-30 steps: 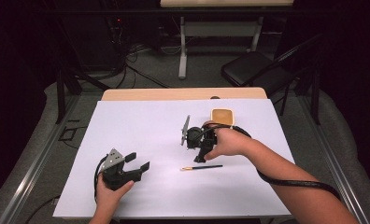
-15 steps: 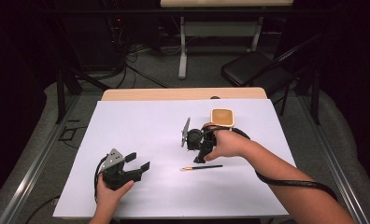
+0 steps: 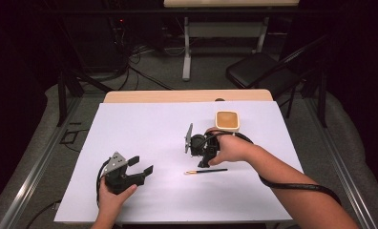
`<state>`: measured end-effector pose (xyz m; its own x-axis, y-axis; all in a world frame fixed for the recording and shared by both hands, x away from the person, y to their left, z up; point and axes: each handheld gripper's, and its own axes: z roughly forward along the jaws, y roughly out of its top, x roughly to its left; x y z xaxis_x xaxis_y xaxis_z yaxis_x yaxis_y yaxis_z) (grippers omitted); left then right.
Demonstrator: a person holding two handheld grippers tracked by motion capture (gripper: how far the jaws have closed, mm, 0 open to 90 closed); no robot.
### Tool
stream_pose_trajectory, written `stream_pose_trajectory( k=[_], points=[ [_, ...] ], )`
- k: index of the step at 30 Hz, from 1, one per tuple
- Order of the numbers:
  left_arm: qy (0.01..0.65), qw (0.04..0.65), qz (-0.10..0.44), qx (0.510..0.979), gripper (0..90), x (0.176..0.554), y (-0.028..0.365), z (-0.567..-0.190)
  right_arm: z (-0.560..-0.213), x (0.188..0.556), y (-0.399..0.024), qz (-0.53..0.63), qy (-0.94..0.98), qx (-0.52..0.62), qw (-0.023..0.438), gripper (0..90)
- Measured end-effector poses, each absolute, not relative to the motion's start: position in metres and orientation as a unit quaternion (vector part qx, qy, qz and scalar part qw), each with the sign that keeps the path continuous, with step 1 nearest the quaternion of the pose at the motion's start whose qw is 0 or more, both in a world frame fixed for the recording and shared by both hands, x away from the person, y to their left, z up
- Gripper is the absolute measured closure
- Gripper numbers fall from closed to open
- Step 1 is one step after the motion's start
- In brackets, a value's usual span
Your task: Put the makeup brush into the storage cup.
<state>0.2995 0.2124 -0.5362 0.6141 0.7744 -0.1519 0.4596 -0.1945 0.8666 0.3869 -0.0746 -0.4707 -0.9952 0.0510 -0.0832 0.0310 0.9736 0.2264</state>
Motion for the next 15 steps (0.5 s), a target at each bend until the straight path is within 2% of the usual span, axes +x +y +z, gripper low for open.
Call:
stream_pose_trajectory(
  k=[8, 15],
  points=[
    [0.409, 0.485, 0.161, 0.756, 29.4, 0.3, 0.212, -0.536, -0.481, 0.386, -0.072, 0.119, 0.992, 0.008, 0.034, 62.5],
    [0.408, 0.487, 0.159, 0.756, 29.4, 0.3, 0.213, -0.537, -0.492, 0.385, -0.067, 0.11, 0.993, 0.004, 0.029, 61.5]
  ],
)
